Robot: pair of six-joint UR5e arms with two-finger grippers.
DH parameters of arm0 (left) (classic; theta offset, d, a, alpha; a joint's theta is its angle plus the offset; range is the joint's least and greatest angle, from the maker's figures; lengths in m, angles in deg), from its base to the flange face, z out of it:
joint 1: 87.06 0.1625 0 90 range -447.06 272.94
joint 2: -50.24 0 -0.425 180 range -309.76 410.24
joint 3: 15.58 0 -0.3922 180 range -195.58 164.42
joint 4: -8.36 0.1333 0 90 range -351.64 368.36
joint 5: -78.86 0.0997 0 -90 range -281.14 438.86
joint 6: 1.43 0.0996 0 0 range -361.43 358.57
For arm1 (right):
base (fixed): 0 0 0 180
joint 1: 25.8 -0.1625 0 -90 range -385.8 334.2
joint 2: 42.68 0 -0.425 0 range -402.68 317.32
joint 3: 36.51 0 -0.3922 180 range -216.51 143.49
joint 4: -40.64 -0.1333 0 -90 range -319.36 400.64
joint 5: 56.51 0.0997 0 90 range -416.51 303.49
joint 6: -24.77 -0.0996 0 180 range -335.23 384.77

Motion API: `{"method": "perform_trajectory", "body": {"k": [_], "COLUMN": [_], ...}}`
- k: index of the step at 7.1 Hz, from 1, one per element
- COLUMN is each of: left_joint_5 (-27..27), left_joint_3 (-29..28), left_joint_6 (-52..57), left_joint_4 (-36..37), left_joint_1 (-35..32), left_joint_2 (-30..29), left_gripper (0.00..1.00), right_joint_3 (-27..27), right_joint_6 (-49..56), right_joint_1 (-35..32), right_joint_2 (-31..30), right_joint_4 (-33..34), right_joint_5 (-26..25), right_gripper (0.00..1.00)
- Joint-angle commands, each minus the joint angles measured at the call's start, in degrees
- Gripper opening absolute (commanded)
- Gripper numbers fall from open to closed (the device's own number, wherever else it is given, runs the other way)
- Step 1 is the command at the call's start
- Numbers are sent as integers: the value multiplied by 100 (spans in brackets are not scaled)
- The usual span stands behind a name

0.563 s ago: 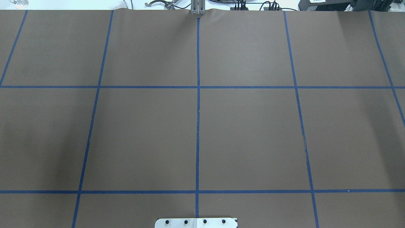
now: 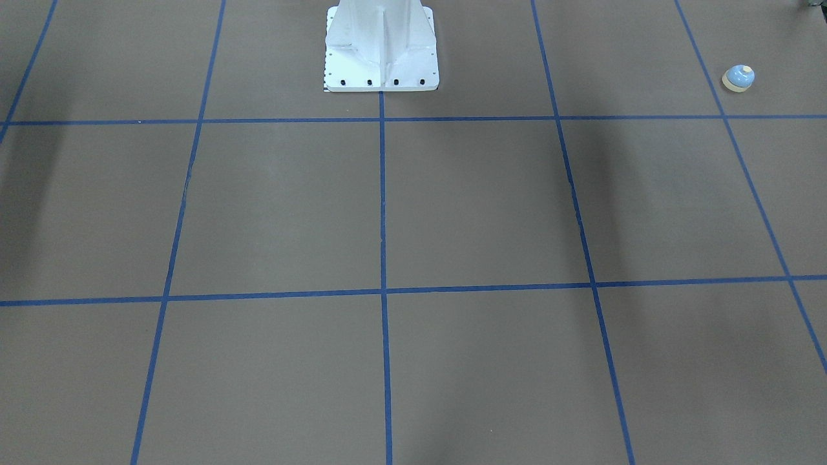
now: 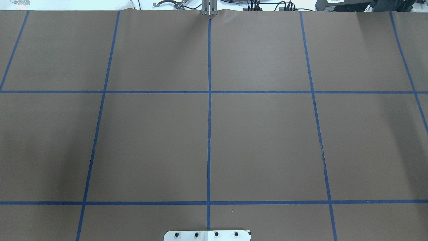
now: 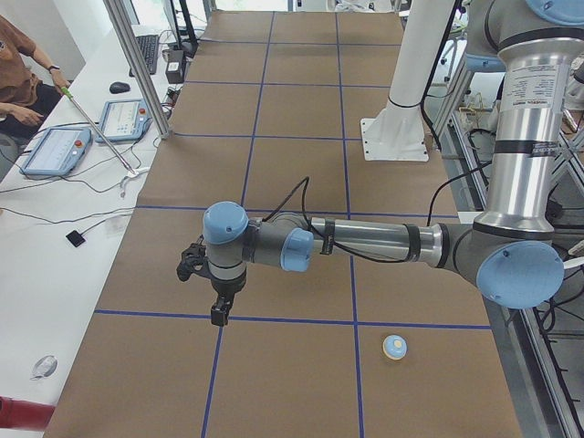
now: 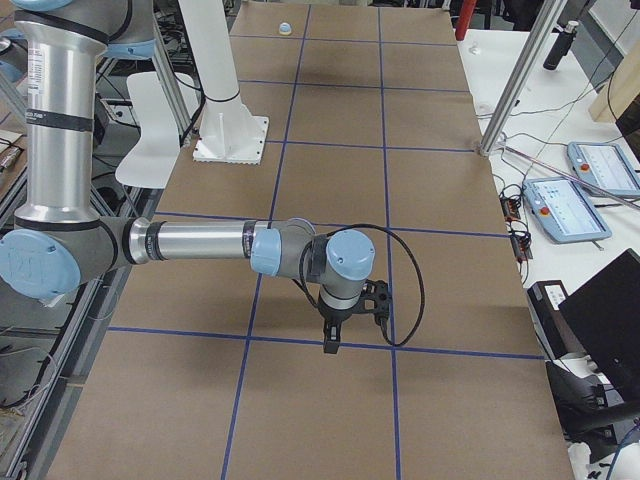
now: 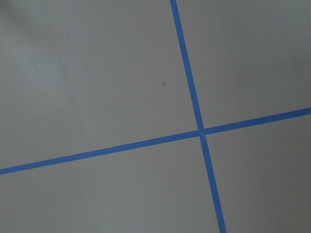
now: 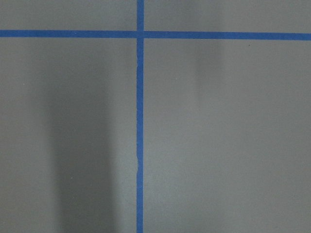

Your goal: Place and press bell with both arms

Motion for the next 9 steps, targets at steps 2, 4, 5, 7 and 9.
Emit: {"method": "perform_trajectory", "body": {"k": [2, 4, 5, 7, 9], "left_joint_5": [42, 51, 59, 51, 51], "left_joint_3": [-15, -15, -32, -32, -6], "left_joint_6": [0, 0, 0, -78, -79], "left_joint_4": [-1, -10, -19, -28, -10], "left_joint_1": [-1, -10, -1, 8, 8], "left_joint_2": [24, 76, 129, 129, 138], "left_gripper": [100, 100, 100, 100, 100], "right_joint_3": [31, 67, 76, 76, 155], "right_joint_6": [3, 3, 3, 3, 3], "right_joint_1": [0, 0, 0, 0, -9], "right_joint_2": [5, 14, 23, 40, -12], "right_joint_4": [0, 0, 0, 0, 0], "right_joint_5": [36, 28, 36, 37, 28], "right_gripper": [100, 100, 100, 100, 100]}}
